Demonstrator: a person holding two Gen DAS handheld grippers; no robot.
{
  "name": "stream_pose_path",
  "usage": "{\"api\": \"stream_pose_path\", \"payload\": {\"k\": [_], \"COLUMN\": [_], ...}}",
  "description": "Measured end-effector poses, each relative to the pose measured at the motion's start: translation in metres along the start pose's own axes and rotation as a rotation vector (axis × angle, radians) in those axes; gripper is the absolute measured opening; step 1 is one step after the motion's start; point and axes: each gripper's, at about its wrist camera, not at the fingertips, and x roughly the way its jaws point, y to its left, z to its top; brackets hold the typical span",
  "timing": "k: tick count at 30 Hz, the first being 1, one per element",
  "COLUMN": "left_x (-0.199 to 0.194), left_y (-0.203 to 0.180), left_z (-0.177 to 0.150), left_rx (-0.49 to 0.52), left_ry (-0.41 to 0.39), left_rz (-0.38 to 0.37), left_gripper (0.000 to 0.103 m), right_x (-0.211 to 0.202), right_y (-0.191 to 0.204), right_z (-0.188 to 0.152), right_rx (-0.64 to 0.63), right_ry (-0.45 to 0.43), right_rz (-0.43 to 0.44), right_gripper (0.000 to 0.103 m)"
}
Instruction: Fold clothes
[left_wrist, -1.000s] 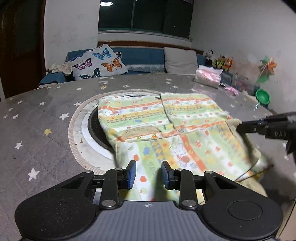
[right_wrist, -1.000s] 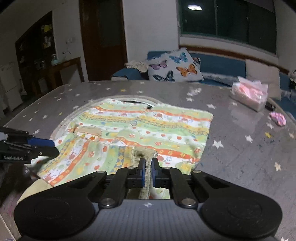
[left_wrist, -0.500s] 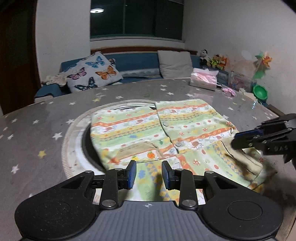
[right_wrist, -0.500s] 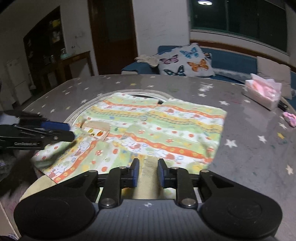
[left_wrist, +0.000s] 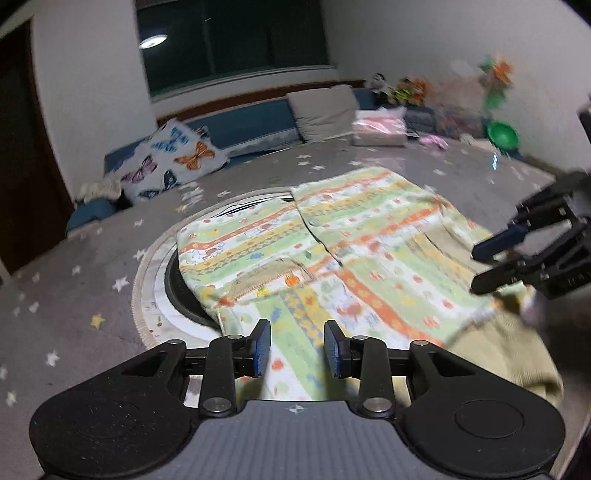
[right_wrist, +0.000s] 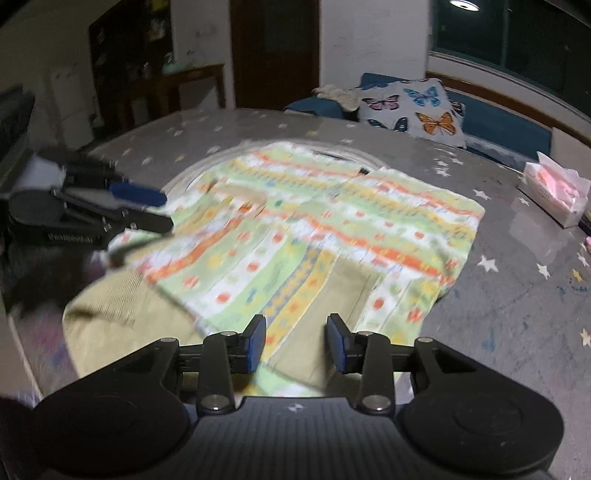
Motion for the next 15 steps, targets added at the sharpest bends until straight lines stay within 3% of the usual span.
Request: {"api": "stream_pose_path", "payload": {"k": [5,11,15], "left_x": [-0.026,-0.037,-0.032], "left_y": [-0.015,-0.043,-0.062], "left_z": [-0.019,-0.036,-0.038], "left_rx": [0.156,0.322,0.377], "left_ry": [-0.009,-0.034,-0.072], "left_rz": [0.041,0.03,-0.014], "left_gripper": [0.05,0.055,0.055], "right_x": [-0.011,-0.013,-0.022], "right_y": [0.01,0.015,0.012], "right_z": [-0.003,-0.006,-0.007], "right_rx": [-0.039,-0.054,-0.05], "right_ry": [-0.013,-0.01,-0.012], "right_rz": [0.011,0.01,0.007], "right_gripper": [0.036,0.036,0.037]}}
